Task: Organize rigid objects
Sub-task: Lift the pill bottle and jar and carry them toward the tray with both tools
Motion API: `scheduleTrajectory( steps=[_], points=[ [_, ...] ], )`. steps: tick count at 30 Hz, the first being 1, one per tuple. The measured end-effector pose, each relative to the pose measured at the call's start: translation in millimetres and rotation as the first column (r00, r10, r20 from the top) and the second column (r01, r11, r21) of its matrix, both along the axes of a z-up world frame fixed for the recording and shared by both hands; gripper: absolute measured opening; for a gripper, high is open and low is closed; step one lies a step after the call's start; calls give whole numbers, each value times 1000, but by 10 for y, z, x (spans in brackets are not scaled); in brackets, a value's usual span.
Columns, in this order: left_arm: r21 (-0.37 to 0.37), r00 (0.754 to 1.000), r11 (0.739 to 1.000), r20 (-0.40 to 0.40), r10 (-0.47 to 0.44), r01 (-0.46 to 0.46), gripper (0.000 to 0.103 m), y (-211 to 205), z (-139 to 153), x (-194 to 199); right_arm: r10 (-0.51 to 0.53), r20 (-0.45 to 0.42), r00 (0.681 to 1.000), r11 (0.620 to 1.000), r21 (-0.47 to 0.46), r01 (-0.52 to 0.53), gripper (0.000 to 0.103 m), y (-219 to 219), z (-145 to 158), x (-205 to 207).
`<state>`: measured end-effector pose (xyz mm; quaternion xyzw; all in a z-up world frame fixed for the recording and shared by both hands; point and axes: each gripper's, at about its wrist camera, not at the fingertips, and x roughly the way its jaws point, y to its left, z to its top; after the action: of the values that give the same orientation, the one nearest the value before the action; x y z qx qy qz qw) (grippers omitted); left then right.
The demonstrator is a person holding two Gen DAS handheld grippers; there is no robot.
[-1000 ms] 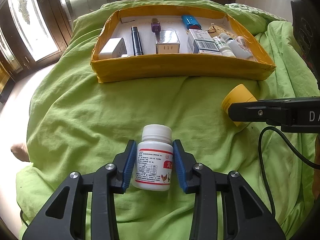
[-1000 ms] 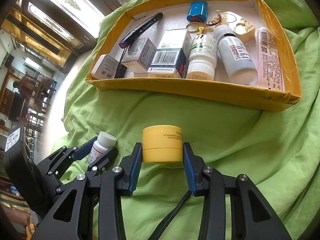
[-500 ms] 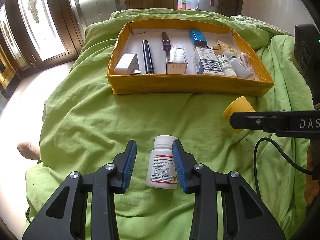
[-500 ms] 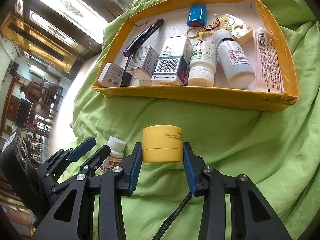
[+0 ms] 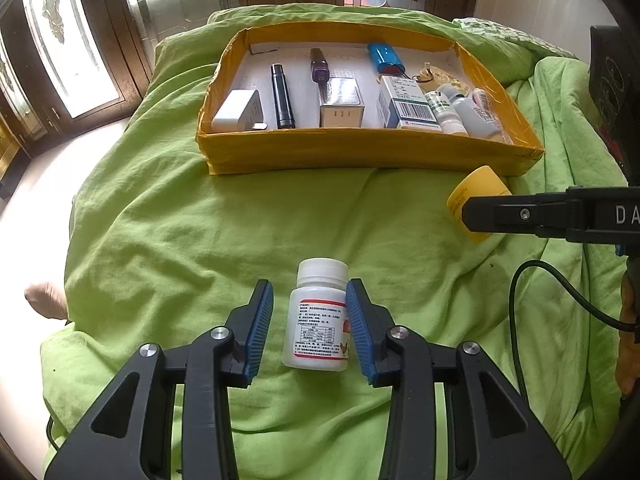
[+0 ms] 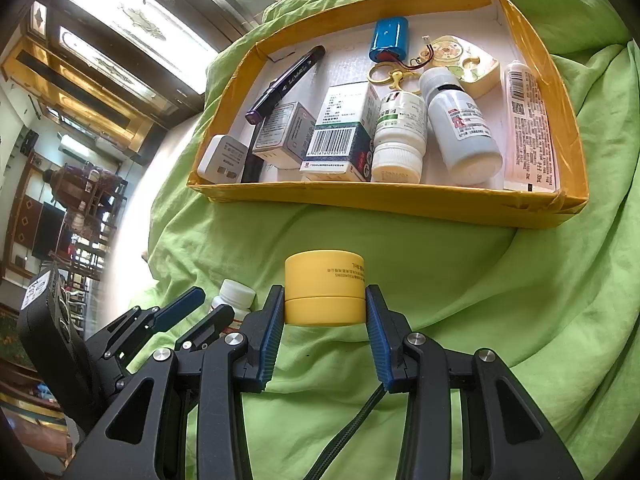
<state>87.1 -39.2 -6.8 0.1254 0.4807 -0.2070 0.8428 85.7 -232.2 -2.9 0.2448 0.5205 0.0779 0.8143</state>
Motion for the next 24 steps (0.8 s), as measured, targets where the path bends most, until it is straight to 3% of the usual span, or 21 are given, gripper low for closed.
scheduleTrajectory(
  steps=[10, 24],
  points=[
    [16, 998, 1000, -65, -17, 18, 35, -69, -194, 22, -2, 3, 1000, 1000, 5, 2, 36, 2, -14, 3],
    [-5, 1000, 1000, 24, -7, 7, 34, -71, 99, -9, -8, 18, 1000, 1000, 3, 8, 36, 5, 31, 3]
  ],
)
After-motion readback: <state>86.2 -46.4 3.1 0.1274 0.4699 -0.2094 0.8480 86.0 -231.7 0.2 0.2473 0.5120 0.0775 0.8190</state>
